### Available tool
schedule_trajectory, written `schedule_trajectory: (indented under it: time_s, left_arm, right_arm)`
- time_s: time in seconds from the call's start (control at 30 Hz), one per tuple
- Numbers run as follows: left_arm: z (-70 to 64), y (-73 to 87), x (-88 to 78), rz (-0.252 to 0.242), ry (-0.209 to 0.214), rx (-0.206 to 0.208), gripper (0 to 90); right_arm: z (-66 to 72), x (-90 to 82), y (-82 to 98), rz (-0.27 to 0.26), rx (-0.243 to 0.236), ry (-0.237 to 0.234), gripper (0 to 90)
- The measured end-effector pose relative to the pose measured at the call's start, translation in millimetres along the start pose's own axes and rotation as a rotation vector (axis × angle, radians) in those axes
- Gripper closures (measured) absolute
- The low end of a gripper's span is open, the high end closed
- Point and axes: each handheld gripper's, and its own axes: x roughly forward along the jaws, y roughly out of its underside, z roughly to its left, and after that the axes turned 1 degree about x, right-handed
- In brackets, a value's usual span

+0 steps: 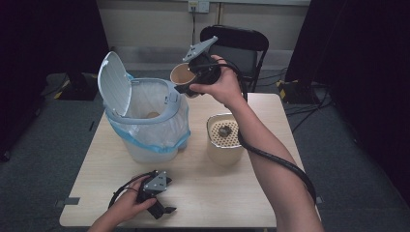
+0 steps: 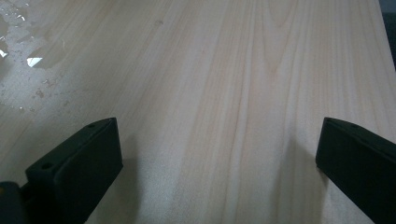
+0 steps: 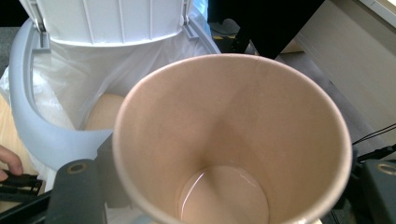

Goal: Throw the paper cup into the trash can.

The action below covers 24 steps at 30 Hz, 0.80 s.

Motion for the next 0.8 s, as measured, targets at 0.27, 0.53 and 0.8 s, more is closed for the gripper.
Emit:
schedule_trajectory:
  time_s: [0.27,0.53,0.8]
  left_arm:
    - [-0.3,0.1,0.6,-0.005,-0.007,-0.001,0.0]
    - [-0.3,0.3,0.8,-0.008,-0.008,0.0,0.0]
    - [-0.2,0.3,0.8,-0.008,-0.006,0.0,0.0]
  right_arm:
    - [-0.7,3.1,-9.1,-0.013,0.006,-0.004,26.1]
    - [4.0,12.7,-18.4,-0.031,0.007,-0.023,26.0]
    - [8.3,22.7,-26.3,-0.037,0.004,-0.044,25.9]
